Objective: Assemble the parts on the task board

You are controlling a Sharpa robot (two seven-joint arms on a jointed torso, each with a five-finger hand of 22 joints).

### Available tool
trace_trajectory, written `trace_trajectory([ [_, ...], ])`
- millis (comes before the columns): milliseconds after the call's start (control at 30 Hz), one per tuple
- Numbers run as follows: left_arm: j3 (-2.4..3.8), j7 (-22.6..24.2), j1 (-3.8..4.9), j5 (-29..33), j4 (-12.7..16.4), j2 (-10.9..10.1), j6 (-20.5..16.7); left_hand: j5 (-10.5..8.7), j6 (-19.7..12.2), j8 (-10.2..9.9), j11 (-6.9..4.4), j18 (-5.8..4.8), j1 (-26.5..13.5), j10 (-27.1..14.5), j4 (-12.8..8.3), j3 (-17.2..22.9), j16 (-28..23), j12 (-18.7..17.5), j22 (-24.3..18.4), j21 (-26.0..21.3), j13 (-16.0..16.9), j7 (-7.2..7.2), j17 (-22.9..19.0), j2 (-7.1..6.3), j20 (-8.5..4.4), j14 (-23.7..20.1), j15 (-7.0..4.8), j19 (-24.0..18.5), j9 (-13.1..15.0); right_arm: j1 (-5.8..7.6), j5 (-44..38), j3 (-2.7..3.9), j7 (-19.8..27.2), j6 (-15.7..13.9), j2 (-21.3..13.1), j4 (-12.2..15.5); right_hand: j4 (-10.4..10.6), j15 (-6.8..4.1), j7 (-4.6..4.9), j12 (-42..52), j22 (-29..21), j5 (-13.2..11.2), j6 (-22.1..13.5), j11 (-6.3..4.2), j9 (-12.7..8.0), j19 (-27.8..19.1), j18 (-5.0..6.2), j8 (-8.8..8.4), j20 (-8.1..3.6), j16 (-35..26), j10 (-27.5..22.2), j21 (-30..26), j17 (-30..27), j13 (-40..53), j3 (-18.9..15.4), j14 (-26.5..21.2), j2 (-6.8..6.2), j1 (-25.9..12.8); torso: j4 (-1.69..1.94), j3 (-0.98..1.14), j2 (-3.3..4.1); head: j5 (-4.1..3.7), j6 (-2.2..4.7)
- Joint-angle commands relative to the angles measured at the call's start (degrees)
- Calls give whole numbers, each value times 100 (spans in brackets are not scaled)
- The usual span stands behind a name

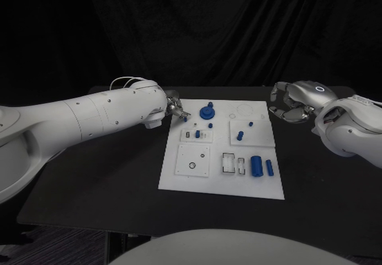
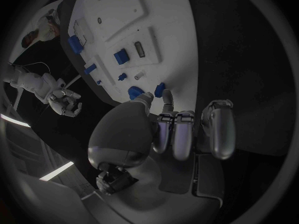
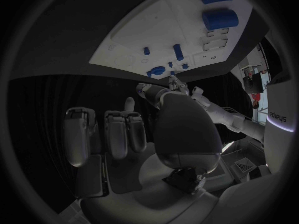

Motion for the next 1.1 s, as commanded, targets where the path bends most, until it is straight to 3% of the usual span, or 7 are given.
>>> trace_trajectory([
  [33,5,100,-13,31,-10,24,93,12,49,-28,35,1,68,589,-6,55,15,20,1095,-38,1509,12,1505,-8,31,595,27,-2,-14,-12,-37,4,-97,48,0,2,-3,-45,4,15,1366,3,42,-38,-7,376,65,-13,-44,17,607,0,1510,1507,-30,600,7,60,2,-1,3,1,1],
  [1100,5,154,-37,32,-49,37,226,29,101,-187,17,13,457,589,-241,455,15,20,1084,-120,1509,-7,1505,11,24,595,16,-35,-108,-15,-37,4,-153,88,-2,-2,-70,-56,-5,15,1362,6,135,-48,-53,369,68,-45,-54,17,607,-11,1510,1507,-25,600,45,186,1,3,3,-3,1],
])
